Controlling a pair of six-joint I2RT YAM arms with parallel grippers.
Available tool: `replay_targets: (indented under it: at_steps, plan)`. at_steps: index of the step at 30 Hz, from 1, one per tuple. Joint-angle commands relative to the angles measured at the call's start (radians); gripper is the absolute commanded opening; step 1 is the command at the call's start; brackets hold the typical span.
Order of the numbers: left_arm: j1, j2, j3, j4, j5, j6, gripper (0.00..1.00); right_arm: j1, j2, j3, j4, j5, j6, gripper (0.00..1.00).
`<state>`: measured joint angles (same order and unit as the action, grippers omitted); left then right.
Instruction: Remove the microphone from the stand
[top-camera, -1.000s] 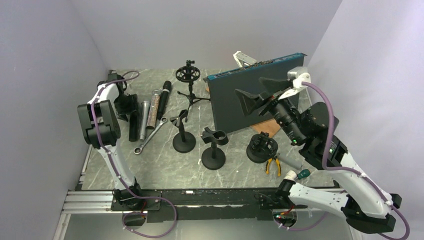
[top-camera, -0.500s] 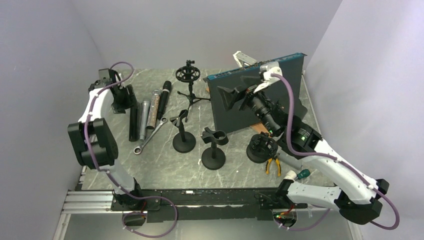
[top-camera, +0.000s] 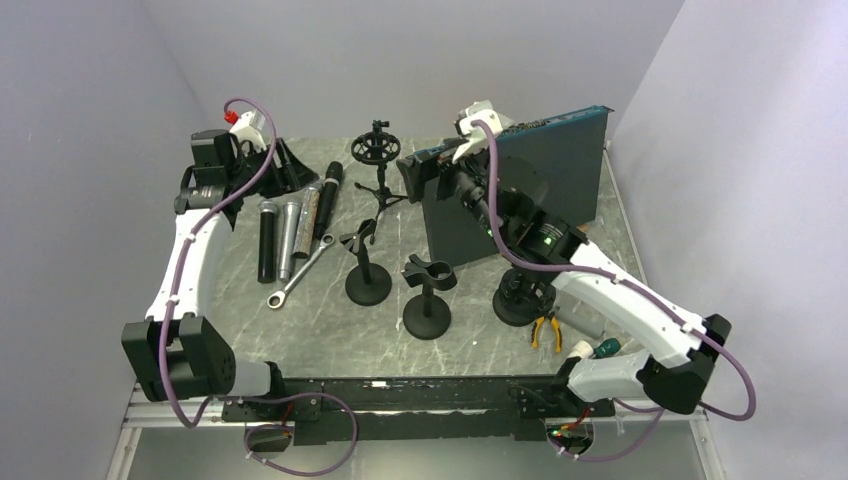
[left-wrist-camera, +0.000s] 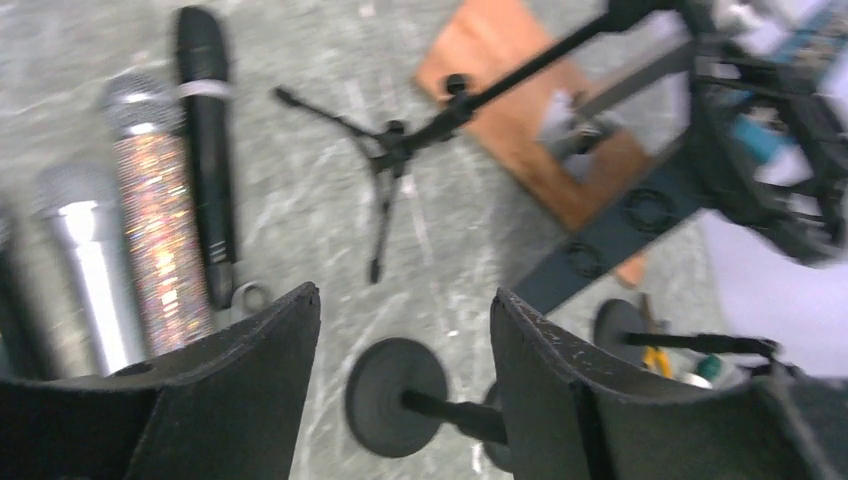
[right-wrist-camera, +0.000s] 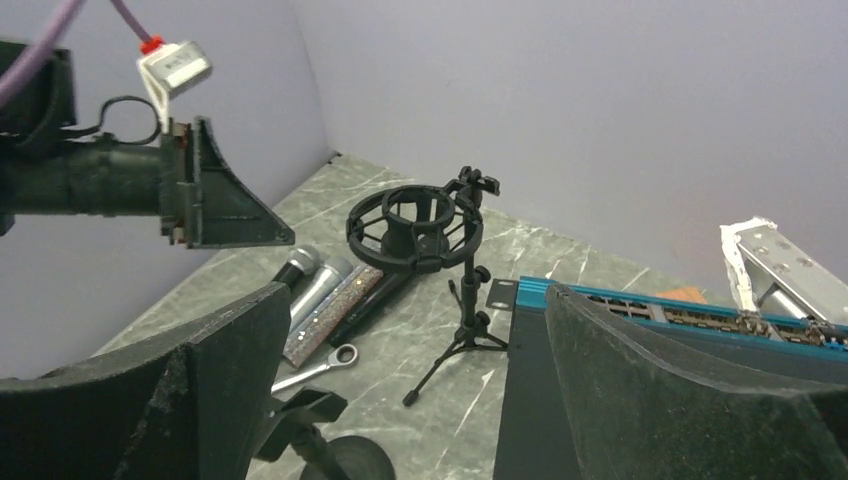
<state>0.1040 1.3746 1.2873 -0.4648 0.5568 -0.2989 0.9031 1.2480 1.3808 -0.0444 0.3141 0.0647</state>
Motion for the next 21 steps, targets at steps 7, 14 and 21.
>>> replay_targets:
  at_steps: [7, 14, 21]
  plan:
    - [-0.154, -0.153, -0.088, 0.504, 0.269, -0.371, 0.94, -0.136, 0.104, 0.147, -0.05, -0.121, 0.052, 1.0]
    - [-0.27, -0.142, -0.077, 0.562, 0.139, -0.436, 0.98, -0.211, 0.053, 0.094, -0.054, -0.185, 0.111, 1.0]
    - [-0.31, -0.08, -0.029, 0.509, 0.073, -0.512, 0.87, -0.221, -0.046, 0.006, -0.032, -0.178, 0.118, 1.0]
